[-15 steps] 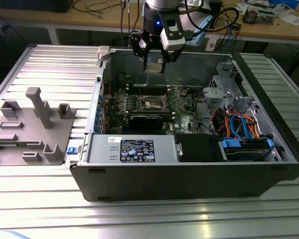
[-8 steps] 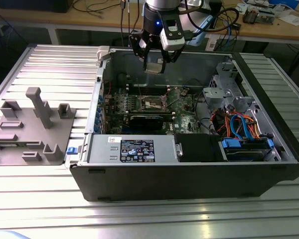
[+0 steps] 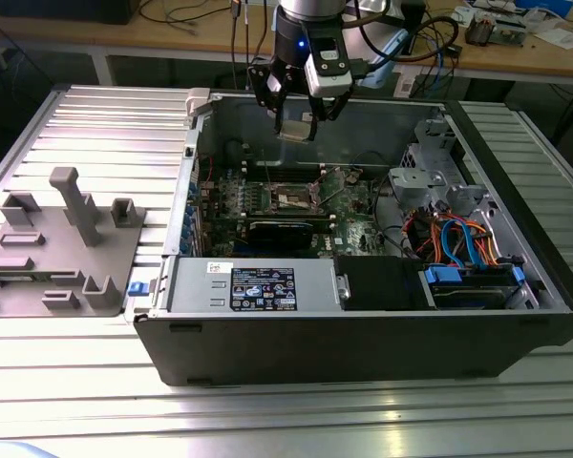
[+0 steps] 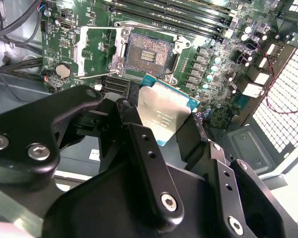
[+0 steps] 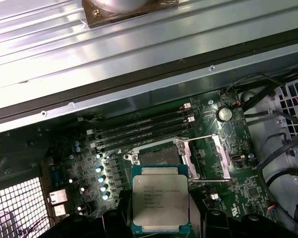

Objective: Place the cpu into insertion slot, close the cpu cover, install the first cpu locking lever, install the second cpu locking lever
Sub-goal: 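Place the cpu into insertion slot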

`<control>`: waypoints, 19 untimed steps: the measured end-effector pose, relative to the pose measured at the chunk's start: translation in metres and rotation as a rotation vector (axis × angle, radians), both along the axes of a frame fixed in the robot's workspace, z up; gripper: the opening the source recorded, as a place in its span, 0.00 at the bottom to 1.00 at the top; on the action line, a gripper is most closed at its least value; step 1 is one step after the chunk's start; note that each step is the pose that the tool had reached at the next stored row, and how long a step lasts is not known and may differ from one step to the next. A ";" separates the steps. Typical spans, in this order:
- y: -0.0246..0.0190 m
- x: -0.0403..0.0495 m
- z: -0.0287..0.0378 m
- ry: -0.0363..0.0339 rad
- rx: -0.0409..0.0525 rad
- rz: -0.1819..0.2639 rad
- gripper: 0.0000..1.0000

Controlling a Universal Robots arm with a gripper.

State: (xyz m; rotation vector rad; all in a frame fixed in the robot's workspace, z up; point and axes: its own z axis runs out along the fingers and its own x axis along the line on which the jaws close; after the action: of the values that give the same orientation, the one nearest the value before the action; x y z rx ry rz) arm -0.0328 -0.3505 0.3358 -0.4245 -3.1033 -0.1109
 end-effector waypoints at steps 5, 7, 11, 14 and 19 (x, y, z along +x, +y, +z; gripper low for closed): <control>0.0000 0.0000 0.0000 0.0000 0.0000 -0.004 0.54; 0.0000 0.0000 0.0000 0.0000 0.0000 -0.006 0.54; 0.0000 0.0000 0.0000 0.0000 0.0000 -0.010 0.54; 0.0000 0.0000 0.0000 0.0000 0.0000 -0.012 0.54; 0.0000 0.0000 0.0000 0.0000 0.0000 -0.016 0.54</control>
State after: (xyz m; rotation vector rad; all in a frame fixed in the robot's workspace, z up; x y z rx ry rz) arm -0.0328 -0.3505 0.3358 -0.4494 -3.1004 -0.1109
